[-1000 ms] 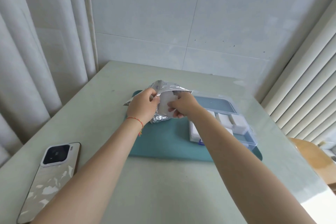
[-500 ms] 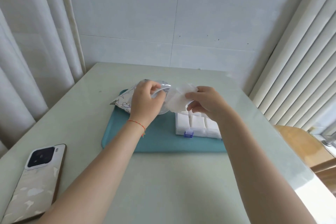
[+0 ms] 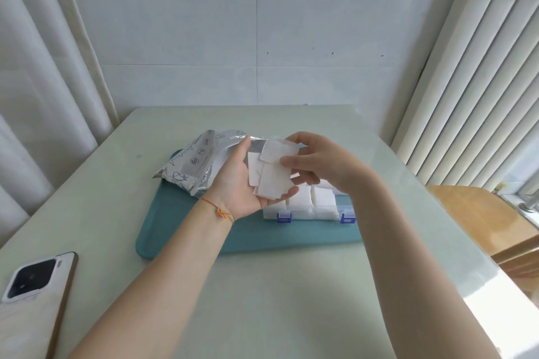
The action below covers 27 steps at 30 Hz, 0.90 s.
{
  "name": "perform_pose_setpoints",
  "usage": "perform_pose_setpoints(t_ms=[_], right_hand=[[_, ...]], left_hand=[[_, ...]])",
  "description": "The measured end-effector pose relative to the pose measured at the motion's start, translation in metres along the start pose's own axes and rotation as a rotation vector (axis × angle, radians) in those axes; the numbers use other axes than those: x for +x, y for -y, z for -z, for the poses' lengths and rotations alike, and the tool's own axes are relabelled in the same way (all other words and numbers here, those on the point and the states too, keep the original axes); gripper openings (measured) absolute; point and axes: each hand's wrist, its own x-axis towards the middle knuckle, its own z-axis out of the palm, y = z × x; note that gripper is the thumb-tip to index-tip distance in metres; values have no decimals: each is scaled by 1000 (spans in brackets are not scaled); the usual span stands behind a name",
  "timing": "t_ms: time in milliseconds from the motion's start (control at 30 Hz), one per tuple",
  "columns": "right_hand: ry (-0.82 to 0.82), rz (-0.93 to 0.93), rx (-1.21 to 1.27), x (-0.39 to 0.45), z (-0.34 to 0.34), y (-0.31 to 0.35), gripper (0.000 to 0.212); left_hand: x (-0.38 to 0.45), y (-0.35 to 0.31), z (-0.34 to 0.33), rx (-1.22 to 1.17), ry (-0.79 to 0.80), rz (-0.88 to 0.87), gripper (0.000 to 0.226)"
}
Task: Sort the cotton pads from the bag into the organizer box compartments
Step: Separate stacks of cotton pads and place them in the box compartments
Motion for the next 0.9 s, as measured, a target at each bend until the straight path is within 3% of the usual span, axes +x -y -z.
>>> perform_pose_setpoints(t_ms=[133, 267, 400, 533, 700, 900], right_hand=[[-132, 29, -278, 1, -5, 6, 45], [-246, 129, -483, 4, -10, 7, 31], [-247, 141, -637, 8, -17, 7, 24], [-279, 130, -604, 10, -19, 4, 20], [-375, 132, -523, 13, -13, 1, 14], [-374, 95, -352, 14, -4, -3, 10]], left_hand=[[10, 3, 8, -19, 23, -4, 65], [15, 1, 13, -76, 84, 16, 66], [14, 0, 13, -69, 83, 25, 59], [11, -1, 12, 46, 53, -28, 31], [12, 0, 18, 256, 21, -86, 31], [12, -2, 25, 623, -184, -202, 16]])
